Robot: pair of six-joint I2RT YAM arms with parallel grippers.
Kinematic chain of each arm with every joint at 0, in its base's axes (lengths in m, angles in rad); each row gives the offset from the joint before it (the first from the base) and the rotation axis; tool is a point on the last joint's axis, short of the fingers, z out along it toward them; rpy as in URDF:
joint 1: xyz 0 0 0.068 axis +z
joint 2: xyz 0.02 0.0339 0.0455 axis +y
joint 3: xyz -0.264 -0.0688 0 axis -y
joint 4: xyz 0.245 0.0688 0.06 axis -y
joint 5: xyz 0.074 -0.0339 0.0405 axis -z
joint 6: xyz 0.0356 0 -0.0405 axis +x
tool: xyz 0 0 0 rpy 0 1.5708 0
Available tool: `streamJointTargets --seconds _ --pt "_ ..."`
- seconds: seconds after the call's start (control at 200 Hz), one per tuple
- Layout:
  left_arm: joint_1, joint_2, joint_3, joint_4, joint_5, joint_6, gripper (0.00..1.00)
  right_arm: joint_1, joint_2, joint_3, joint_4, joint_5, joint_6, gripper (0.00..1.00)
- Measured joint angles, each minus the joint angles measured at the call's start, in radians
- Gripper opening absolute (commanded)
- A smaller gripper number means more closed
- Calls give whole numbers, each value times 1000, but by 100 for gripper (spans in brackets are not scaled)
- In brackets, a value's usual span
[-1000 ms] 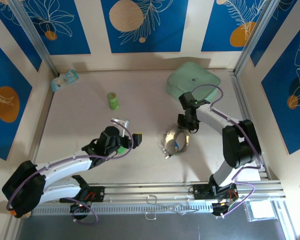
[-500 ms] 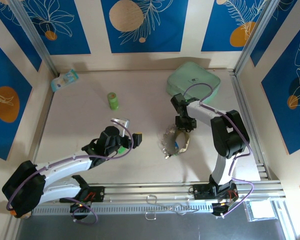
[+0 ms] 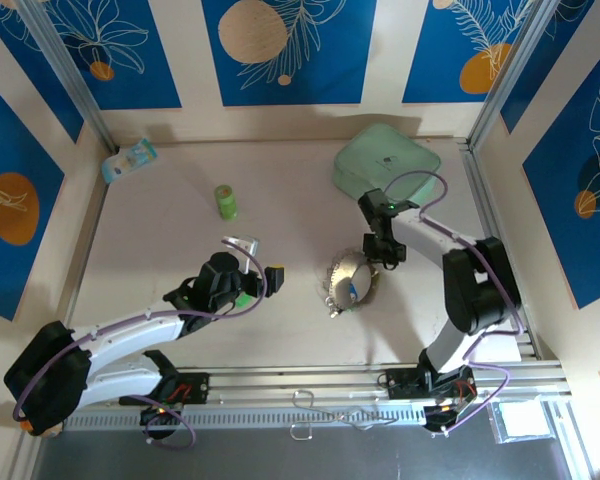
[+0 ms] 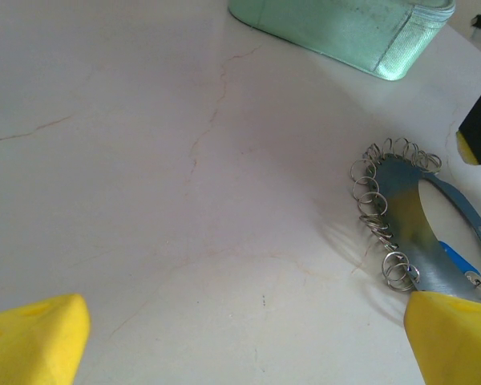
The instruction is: Put the keys on the keyring
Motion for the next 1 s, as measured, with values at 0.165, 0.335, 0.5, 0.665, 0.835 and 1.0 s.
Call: streamJointTargets --seconds 0.165,0.335,0.5,0.665,0.835,1.0 --pt "0 -12 0 0 0 0 100 -94 -69 -42 84 -182 8 35" --pt "0 -26 0 0 0 0 100 -127 -60 -58 146 -290 8 34" --pt "0 -29 0 -1 0 0 100 -144 -28 -79 179 -344 8 31" --pt "0 -29 0 0 0 0 100 -147 -6 -85 183 -360 11 30" --pt "0 -29 0 0 0 0 100 -147 -5 -85 182 -348 11 30" --pt "0 -29 0 0 0 0 100 -147 23 -85 183 -342 11 29"
